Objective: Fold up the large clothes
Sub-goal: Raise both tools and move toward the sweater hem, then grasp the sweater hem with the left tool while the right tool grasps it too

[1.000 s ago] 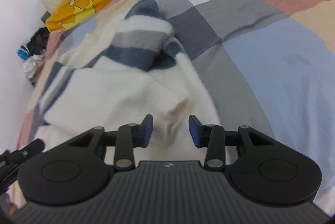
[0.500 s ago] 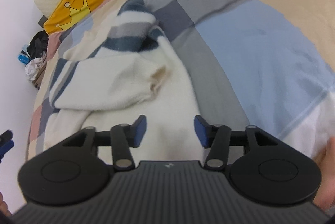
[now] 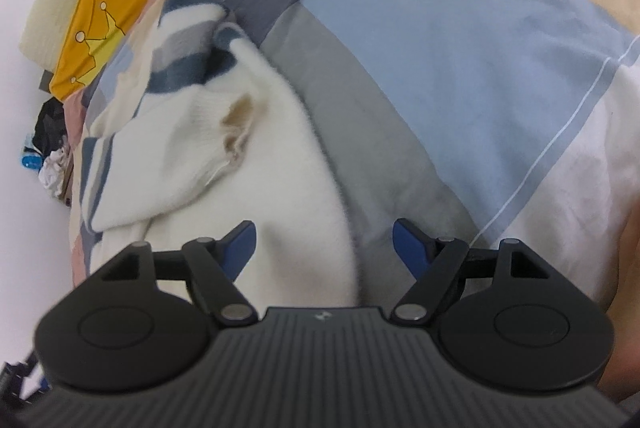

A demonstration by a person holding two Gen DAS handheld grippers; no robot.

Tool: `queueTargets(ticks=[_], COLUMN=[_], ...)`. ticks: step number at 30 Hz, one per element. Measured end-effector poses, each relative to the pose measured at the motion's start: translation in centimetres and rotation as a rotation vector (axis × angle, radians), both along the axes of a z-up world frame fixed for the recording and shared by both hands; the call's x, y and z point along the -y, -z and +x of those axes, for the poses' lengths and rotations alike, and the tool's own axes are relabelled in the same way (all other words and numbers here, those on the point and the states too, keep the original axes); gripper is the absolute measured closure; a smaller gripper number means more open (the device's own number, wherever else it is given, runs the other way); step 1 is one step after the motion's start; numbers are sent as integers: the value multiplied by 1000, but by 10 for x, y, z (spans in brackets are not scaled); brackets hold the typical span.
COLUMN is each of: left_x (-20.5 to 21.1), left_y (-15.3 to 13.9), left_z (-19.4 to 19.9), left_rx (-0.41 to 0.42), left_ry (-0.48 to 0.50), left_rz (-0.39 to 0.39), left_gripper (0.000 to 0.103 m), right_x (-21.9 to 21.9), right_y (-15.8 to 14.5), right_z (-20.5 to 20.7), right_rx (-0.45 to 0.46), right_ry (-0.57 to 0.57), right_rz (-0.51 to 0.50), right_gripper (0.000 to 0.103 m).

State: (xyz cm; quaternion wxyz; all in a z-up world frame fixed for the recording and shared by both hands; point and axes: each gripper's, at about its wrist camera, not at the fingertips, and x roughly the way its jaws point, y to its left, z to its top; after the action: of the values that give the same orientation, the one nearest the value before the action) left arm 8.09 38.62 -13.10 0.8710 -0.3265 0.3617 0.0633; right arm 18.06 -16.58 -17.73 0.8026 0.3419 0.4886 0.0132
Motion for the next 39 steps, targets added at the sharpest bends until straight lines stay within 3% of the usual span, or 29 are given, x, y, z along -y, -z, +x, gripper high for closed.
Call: queueTargets(ticks=[3,6,9,11,15,18,24,25,29,34,39], left_x=[-10,-15,-16,-15,-20,-22,-10,-7,5,18,36], left_y=[31,60,85,96,105,111,110,109,111,108,104], left_z=[0,2,5,9,9,13,21,21,25,33,44], left_rx=[-53,-76,-124,-167,-161,-206,-257,-265,-303,-347,-368], left_ry=[9,38,71,95,120,158,248,260,311,360,437], left_rz=[-90,-193,-287,-311,-349,-362,-309,-302,-254,-205,-131], left_gripper=[40,40,40,40,40,40,40,40,40,40,41], right_x=[0,3,1,-4,-16,-15,-27,-30,-48,-38,-42], right_y=[2,10,12,13,14,14,15,15,13,12,12], right_z=[1,3,3,4,-2,-5,-11,-13,-20,-22,-21], right_rx=[-2,-31,-44,-49,-52,-59,-78,-81,-89,-78,-72], right_ry=[4,-8,-13,-28,-76,-71,-136,-150,-213,-150,-181], right_rz=[16,123,149,173,202,216,240,260,234,211,202], right_gripper=[24,24,24,24,25,32,61,73,77,79,84])
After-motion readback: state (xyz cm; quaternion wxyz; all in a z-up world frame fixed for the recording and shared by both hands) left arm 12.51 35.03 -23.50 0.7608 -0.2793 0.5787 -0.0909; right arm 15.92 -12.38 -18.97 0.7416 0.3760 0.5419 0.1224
